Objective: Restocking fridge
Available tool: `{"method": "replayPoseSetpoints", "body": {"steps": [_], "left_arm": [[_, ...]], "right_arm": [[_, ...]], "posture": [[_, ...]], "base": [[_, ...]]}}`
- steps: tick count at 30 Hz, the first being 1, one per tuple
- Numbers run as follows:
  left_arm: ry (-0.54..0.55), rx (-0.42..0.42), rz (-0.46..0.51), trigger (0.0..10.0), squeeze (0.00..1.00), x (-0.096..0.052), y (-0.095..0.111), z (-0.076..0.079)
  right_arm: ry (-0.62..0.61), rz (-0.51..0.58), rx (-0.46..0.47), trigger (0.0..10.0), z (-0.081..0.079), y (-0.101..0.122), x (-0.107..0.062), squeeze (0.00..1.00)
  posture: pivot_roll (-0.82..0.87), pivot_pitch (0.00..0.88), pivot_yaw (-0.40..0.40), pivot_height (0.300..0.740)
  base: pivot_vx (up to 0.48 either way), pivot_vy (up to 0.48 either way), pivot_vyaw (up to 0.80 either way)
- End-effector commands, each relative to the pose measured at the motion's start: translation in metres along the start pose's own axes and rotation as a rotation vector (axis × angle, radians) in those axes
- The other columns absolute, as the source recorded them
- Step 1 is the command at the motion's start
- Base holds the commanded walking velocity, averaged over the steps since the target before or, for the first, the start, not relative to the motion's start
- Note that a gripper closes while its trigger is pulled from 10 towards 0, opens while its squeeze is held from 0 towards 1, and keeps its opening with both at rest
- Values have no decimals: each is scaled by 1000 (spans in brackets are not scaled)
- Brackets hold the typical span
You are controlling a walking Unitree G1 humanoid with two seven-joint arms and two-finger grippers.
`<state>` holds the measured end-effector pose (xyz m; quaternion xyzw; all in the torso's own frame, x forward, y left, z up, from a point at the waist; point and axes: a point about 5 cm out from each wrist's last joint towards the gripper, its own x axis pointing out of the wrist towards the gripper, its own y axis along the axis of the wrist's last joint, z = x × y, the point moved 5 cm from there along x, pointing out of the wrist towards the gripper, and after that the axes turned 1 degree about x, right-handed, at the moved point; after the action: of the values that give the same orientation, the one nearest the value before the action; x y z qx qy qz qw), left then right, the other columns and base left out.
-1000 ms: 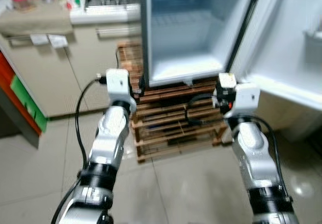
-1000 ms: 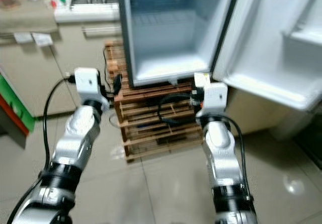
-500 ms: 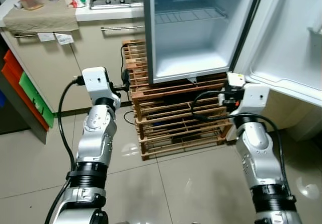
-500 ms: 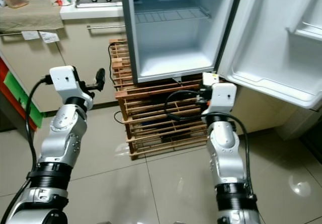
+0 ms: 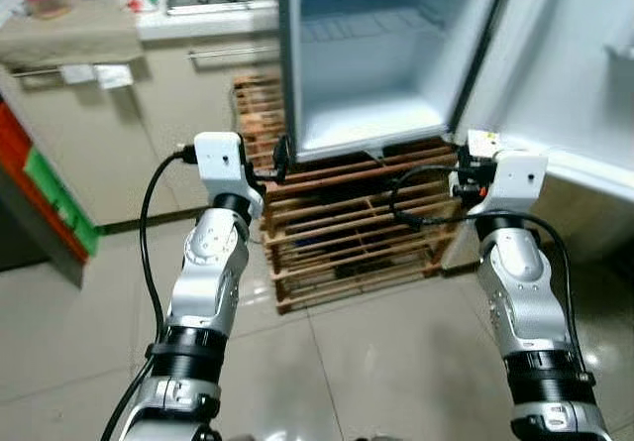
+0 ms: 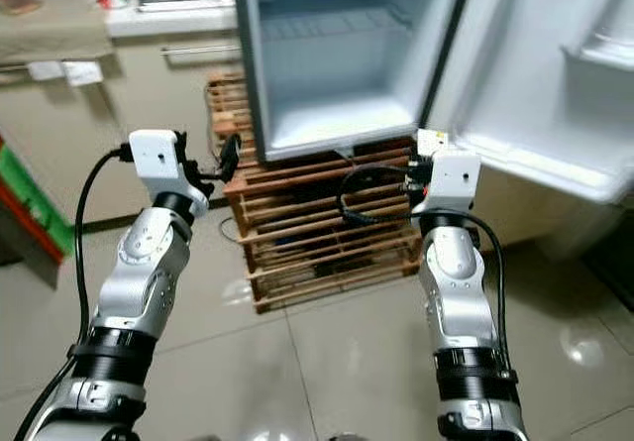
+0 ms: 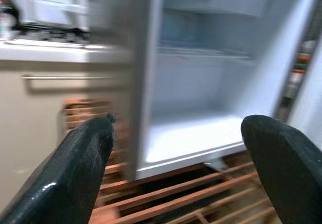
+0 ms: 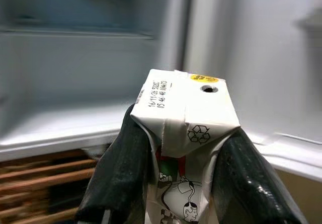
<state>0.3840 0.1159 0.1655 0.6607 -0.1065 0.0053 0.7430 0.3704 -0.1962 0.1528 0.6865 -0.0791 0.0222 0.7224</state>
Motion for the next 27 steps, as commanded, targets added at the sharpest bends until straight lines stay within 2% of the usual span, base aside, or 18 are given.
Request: {"method": "replayPoseSetpoints", "body": {"steps": [1,7,17,25,27], "left_arm": [[-16,7,35,10000,0,2,9,4],[-107,29,50,10000,0,3,12,22],[-129,25,37,10000,0,2,8,26],[-200,6,56,10000,0,0,12,38],[-212,20,66,10000,0,0,13,41]], "right_arm": [[-3,14,-7,10000,3,4,0,0],[-5,23,-1,10000,1,6,0,0],[-23,14,1,10000,6,3,-3,0],[-30,34,-5,10000,7,7,-2,0],[-24,33,-7,10000,5,7,-3,0]], "posture": [[-116,0,-4,740],[-117,0,-6,740],[-118,0,-4,740],[-122,0,-3,740],[-122,0,-3,740]], "base": [[0,0,-688],[0,0,-689],[0,0,-747],[0,0,-759],[368,0,-359]]}}
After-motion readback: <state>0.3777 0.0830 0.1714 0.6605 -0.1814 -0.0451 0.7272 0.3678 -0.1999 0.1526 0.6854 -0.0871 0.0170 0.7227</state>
